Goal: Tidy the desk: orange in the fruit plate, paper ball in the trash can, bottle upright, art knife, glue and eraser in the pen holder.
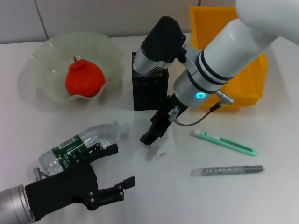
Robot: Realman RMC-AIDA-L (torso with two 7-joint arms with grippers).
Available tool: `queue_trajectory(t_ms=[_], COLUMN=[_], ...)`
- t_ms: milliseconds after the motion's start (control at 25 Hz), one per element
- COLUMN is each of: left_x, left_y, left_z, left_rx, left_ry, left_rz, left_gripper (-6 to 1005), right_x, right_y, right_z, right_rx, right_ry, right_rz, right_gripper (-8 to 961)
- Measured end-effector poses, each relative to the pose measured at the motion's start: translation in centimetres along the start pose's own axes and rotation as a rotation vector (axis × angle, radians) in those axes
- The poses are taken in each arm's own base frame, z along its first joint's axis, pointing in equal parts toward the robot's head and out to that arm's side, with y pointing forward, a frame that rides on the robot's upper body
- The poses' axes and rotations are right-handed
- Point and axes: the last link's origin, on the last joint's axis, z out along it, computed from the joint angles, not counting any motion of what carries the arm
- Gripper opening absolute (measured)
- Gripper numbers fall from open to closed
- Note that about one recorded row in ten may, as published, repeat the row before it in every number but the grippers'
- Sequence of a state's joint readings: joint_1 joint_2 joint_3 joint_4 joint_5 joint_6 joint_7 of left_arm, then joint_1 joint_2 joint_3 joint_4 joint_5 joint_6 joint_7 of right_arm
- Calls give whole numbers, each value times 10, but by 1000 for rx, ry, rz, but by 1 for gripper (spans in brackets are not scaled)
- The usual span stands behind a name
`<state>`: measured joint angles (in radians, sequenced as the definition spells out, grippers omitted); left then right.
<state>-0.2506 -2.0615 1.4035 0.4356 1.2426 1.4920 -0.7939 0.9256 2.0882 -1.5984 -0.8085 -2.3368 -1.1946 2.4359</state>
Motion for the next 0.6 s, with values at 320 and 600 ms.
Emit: queue_trajectory(t_ms=[320, 600], left_x=[0, 4], left_y=[0, -3], left_z=[1, 4], left_rx=[-3, -20], left_ry=[0, -2], left_rz=[3, 12], left_gripper=[831, 829], right_x=[4, 8], right_y=[1, -5], right_z=[-1, -52], right_rx=[-18, -38], right_ry=[19, -115], right_rz=[11, 72], right_gripper=[572, 357])
